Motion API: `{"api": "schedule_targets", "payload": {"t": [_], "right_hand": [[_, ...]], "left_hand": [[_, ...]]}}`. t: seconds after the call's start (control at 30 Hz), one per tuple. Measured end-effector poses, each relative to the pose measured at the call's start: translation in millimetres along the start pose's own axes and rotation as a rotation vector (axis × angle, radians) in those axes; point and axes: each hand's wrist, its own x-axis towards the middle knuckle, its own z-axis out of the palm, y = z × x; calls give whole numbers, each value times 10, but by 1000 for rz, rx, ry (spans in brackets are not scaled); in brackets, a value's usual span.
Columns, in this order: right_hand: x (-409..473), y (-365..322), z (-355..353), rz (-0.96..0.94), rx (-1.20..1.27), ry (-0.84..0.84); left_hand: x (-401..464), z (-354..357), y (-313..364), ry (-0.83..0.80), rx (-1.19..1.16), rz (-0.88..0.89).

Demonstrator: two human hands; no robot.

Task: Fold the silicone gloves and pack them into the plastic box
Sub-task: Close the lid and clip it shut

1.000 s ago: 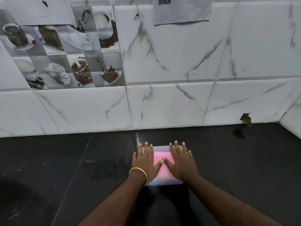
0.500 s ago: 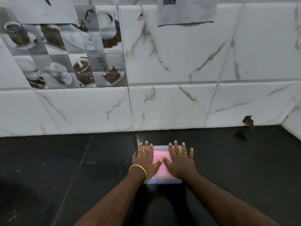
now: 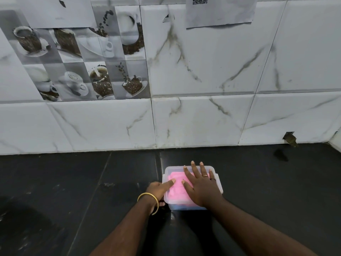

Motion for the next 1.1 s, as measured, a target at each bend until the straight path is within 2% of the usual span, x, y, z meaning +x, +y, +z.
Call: {"api": "schedule_targets", "payload": {"t": [0.1, 0.23, 0.3, 0.37, 0.43, 0.6, 0.83, 1.1], "right_hand": [[-1, 4, 9, 4, -13, -3], [3, 3, 16, 8, -24, -2], [4, 4, 21, 12, -22, 1], [1, 7, 25, 13, -24, 2], [1, 7, 28, 10, -26, -3], [11, 2, 20, 13, -28, -9], [5, 3, 21, 10, -37, -5], [1, -5, 6, 10, -34, -9]], "left_hand": [[-24, -22, 34, 50, -1, 6], [-24, -72, 70, 89, 214, 184], [-41, -69, 110, 118, 457, 280], [-69, -31, 146, 216, 814, 357], [-94, 25, 178, 292, 973, 335], [-143, 167, 291, 401, 1142, 193], [-190, 230, 321, 455, 1184, 154], [-224, 281, 353, 443, 1248, 177]]}}
